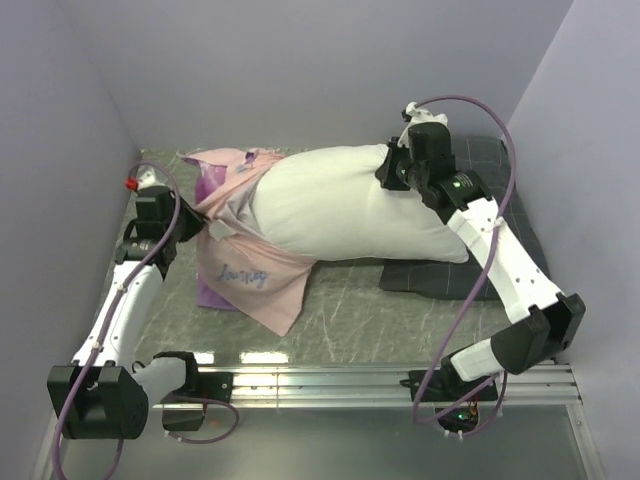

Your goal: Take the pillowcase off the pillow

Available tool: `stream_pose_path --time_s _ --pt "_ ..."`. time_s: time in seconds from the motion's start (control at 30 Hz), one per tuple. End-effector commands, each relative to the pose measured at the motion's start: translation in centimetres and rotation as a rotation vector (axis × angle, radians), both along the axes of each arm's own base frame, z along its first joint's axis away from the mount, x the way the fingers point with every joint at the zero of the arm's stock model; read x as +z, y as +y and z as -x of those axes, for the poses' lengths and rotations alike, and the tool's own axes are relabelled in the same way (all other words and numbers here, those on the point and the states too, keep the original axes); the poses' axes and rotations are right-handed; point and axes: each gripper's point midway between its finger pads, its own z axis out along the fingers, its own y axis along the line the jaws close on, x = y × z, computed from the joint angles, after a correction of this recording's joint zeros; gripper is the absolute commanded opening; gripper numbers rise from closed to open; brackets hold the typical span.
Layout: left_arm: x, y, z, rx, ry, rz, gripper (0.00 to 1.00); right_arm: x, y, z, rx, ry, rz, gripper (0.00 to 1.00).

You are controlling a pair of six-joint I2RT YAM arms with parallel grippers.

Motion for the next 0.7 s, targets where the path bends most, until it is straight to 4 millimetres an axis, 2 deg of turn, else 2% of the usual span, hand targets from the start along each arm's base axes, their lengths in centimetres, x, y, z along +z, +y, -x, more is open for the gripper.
stream_pose_path --time_s 0.0,0.03,0.07,0.1,0.13,0.17,0.23,0.3,0.33,0.37,0.43,0.47,0.53,0.57,0.63,0.67 --pt "-1.2 0.3 0.0 0.044 -0.034 0.009 0.0 2.6 -3.6 -3.6 -0.15 -0.12 0.04 0.0" --pt "-1.6 -0.7 0.1 0.019 -0.03 0.013 0.0 1.9 -3.2 -3.8 -0.139 -0.108 0.035 0.0" --pt "-2.5 -1.8 0.3 -0.017 -0.017 0.026 0.01 0.4 -3.0 -3.9 -0.134 -0.077 0.038 0.04" --pt "-2.4 -2.2 0.2 -0.029 -0.033 0.033 0.02 -0.2 -2.7 -4.1 -0.124 -0.068 0.033 0.1" --pt "-2.5 -2.6 0.2 -0.04 -0.035 0.039 0.04 -0.7 -2.6 -4.1 -0.118 -0.058 0.035 0.28" --pt "-2.6 -3.3 0.2 -0.062 -0.037 0.043 0.06 -1.3 -2.4 -3.9 -0.112 -0.048 0.038 0.37" --pt "-2.4 -3.9 -0.1 -0.081 -0.04 0.041 0.08 -1.2 -1.7 -3.2 -0.105 -0.058 0.066 0.59" --pt "-1.6 -4.6 -0.6 -0.104 -0.044 0.033 0.08 0.0 -1.3 -1.8 -0.092 -0.113 0.102 0.68" --pt "-1.5 -4.9 -0.7 -0.11 -0.041 0.029 0.09 0.6 -0.4 -1.1 -0.071 -0.142 0.116 0.76" --pt "-0.8 -5.5 -1.1 -0.128 -0.052 0.026 0.09 1.1 0.4 0.4 -0.06 -0.186 0.169 0.8" --pt "-0.4 -6.1 -1.3 -0.145 -0.053 0.022 0.11 1.5 2.5 1.9 -0.005 -0.233 0.196 0.85" --pt "0.3 -6.5 -1.5 -0.156 -0.065 0.02 0.11 1.5 4.9 3.6 0.068 -0.25 0.203 0.85" --pt "0.9 -6.7 -1.7 -0.166 -0.069 0.01 0.13 -0.1 6.6 4.4 0.128 -0.271 0.248 0.89" --pt "1.5 -7.1 -1.8 -0.178 -0.075 0.005 0.13 -2.0 8.2 5.1 0.185 -0.257 0.288 0.89" --pt "2.6 -7.3 -2.1 -0.188 -0.092 0.003 0.14 -3.8 9.4 5.1 0.213 -0.235 0.321 0.9" --pt "2.7 -7.6 -2.1 -0.201 -0.089 -0.003 0.15 -5.9 10.3 4.7 0.238 -0.203 0.359 0.91"
